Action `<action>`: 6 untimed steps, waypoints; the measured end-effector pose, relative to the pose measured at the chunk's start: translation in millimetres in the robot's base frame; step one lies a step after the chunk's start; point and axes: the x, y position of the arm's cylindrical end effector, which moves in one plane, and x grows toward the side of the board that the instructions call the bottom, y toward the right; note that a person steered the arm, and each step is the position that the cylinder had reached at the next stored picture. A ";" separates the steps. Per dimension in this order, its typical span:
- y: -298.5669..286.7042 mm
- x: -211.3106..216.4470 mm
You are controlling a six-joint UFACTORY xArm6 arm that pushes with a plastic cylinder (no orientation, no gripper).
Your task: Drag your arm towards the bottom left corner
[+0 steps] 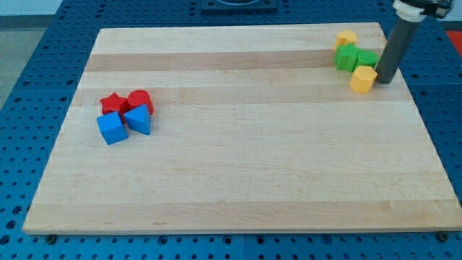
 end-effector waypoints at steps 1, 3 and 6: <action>-7.9 48.6; -74.8 135.0; -239.8 139.9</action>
